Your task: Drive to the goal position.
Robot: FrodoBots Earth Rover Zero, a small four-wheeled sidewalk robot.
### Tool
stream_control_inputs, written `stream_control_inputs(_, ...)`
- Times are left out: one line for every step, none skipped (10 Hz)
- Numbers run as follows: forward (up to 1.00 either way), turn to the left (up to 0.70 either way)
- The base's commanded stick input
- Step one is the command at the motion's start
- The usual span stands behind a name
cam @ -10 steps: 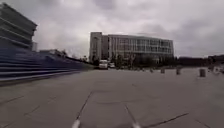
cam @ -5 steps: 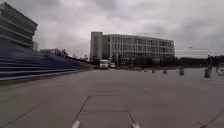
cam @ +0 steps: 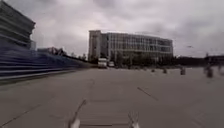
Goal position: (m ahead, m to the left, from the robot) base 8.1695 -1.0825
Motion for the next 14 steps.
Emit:
stream_control_inputs(0.70, 0.00)
stream_control_inputs(0.70, 0.00)
stream_control_inputs(0.70, 0.00)
stream_control_inputs(0.70, 0.00)
stream_control_inputs(0.70, 0.00)
stream_control_inputs(0.70, 0.00)
stream_control_inputs(0.70, 0.00)
stream_control_inputs(0.70, 0.00)
stream_control_inputs(0.70, 0.00)
stream_control_inputs(0.70, 0.00)
stream_control_inputs(0.70, 0.00)
stream_control_inputs(0.70, 0.00)
stream_control_inputs(0.70, 0.00)
stream_control_inputs(0.70, 0.00)
